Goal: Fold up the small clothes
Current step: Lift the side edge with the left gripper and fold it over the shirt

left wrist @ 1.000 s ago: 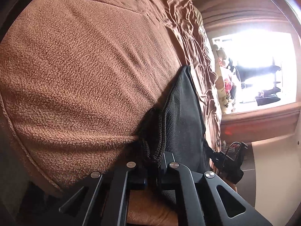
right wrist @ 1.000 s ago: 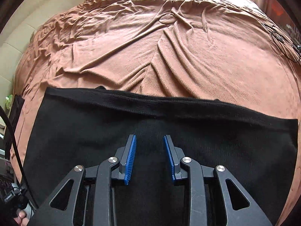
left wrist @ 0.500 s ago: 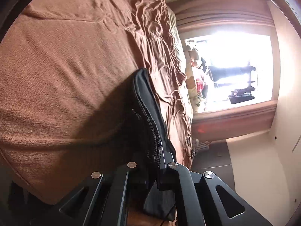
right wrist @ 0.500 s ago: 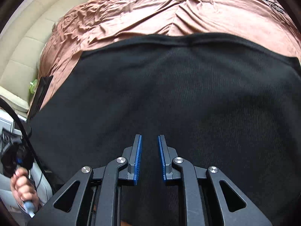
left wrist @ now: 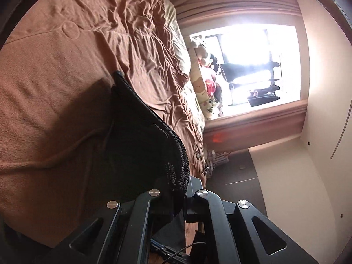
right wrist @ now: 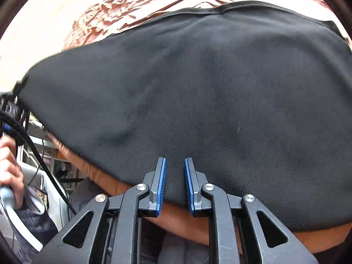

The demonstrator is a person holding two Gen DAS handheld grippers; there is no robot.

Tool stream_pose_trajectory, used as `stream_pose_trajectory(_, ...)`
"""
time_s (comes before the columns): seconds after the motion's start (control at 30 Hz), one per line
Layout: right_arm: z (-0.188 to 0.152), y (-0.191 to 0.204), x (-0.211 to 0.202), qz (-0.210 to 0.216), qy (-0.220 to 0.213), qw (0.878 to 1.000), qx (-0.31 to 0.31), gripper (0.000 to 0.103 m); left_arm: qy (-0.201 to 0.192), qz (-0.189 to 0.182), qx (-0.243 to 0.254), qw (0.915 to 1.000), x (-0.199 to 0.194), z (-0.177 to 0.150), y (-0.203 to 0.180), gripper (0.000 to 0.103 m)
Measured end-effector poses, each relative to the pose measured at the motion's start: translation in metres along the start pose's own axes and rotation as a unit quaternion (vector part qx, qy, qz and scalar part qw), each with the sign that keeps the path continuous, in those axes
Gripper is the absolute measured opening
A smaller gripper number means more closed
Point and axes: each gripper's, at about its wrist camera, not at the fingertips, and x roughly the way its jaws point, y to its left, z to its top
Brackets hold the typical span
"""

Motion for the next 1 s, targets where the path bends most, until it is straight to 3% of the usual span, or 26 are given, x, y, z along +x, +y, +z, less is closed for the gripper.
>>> stream_pose_trajectory(0.27, -0.011, -0.016, -0.008, 0.032, -0.008, 0.999, 0.012, 0.003, 0.023, -0.028, 0.012, 0.9993, 0.021, -0.008, -0.031, 0.004)
stream_pose_trajectory(0.77, -0.029, -0.088, -0.093, 0.026, -0.099, 0.993, 0.063, 0.003, 0.088, -0.062, 0.046, 0.9931, 0.071, -0.046, -0.093, 0.004)
stream_pose_trajectory(1.0, -0.050, -0.106, -0.124, 0.026, -0.139, 0.986, 0.084, 0.003, 0.152, -0.050, 0.085, 0.9834, 0.109, -0.082, -0.122, 0.004)
